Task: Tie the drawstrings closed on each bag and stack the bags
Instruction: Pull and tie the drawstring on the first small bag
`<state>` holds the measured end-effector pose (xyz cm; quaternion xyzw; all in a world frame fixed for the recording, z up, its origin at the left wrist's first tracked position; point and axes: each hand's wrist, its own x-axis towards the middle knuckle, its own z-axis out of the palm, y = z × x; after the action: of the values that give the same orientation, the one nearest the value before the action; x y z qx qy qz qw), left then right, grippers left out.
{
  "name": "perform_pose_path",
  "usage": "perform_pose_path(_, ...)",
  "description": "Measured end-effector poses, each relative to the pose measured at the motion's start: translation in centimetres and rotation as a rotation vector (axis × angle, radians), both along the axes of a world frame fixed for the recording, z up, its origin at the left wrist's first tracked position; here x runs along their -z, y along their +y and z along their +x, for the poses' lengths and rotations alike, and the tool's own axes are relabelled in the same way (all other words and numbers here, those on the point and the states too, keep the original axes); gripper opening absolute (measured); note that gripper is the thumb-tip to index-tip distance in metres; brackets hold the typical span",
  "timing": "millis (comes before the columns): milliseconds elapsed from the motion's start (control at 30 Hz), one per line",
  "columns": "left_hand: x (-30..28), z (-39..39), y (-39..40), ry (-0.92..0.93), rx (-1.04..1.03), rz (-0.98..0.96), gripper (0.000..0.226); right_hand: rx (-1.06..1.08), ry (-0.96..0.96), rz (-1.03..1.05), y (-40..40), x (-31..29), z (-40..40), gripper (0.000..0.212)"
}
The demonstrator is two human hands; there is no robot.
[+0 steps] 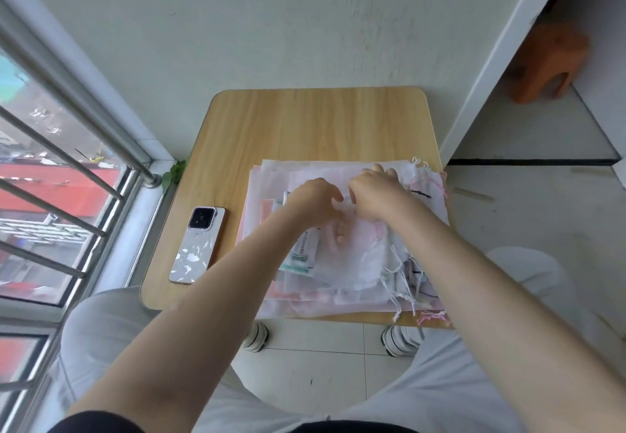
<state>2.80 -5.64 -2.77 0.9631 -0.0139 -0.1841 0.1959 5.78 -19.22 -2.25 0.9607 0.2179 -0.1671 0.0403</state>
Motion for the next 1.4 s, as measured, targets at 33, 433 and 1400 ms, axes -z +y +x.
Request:
perform_pose_path(33, 0.2, 0.1, -0.1, -0.009, 0.012, 0.025, 0.043, 0.001, 0.005, -0.005, -0.1, -0.1, 0.0, 0.021)
perform_pose_path(433, 0.2, 0.7, -0.9, -0.144, 0.039, -0.054, 0.029, 0.035, 0.097, 0.237, -1.3, -1.0, 1.1, 0.019)
perform_pose_path(1400, 2.3, -7.5, 11.4, 0.036, -1.024, -1.498, 0.035, 0.394, 0.487, 0.918, 5.2, 0.7, -3.5, 0.017)
